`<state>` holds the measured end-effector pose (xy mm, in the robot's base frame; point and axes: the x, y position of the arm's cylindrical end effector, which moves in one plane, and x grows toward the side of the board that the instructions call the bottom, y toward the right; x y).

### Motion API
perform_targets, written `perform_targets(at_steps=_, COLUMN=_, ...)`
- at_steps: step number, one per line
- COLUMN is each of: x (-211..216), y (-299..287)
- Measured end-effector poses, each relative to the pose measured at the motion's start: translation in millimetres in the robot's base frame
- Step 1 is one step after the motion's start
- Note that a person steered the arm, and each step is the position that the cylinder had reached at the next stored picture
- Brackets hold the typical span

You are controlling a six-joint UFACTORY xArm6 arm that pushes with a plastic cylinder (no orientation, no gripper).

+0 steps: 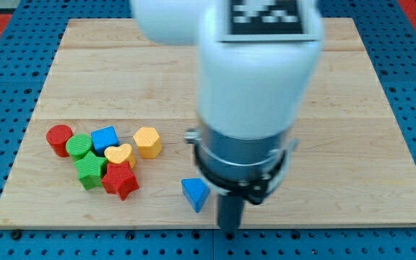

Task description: Move the yellow hexagon and triangle close to the heart

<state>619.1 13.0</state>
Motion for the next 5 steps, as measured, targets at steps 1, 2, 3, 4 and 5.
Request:
perform_targets(at_steps=1, x=0.0, y=1.2)
perform_targets(at_steps=2, x=-0.7, y=-10.6)
perform_targets(at_steps=3, x=-0.1, y=-23.9)
perform_targets(at_steps=4, x=-10.8, y=-19.2)
perform_targets(at_steps=5, x=-21.0, y=7.3)
